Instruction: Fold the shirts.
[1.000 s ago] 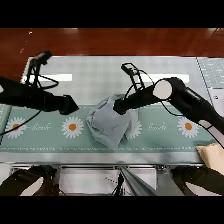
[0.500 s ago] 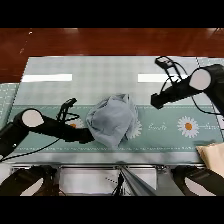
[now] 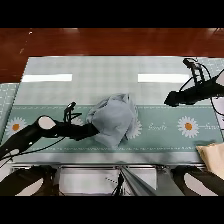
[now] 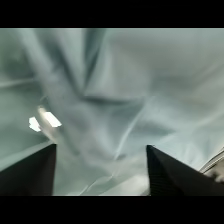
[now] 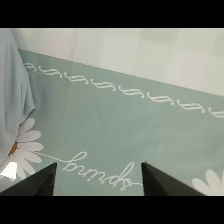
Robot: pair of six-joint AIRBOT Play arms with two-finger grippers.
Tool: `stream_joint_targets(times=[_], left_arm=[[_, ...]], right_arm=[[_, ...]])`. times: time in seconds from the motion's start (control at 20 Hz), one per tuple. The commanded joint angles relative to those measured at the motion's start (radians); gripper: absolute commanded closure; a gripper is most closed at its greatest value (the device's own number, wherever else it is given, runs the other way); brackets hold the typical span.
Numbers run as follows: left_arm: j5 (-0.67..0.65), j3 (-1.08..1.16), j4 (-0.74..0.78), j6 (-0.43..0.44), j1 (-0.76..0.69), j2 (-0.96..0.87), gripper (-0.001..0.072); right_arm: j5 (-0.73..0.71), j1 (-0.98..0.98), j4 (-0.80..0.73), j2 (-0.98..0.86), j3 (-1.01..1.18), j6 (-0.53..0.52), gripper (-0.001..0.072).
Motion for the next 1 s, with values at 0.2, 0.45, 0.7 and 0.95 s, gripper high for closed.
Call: stream_joint_targets(times=[0.2, 0.45, 0.7, 0.95], left_arm=[[0.064, 0.027, -0.243, 0.161, 0.000, -0.185, 0.0680], [-0.034, 0.027, -0.239, 0.212, 0.034, -0.124, 0.0680], [-0.078, 0.027, -0.238, 0.220, 0.087, -0.068, 0.0680], [-0.106, 0.027, -0.239, 0.238, 0.097, -0.065, 0.0680]], right_arm=[[-0.036, -0.024, 0.080, -0.001, -0.045, -0.026, 0.0123], [-0.189, 0.003, 0.394, -0.051, -0.250, -0.094, 0.0123], [-0.414, 0.166, 0.504, -0.174, -0.304, -0.100, 0.0123], [-0.640, 0.286, 0.642, -0.270, -0.304, -0.085, 0.0125]])
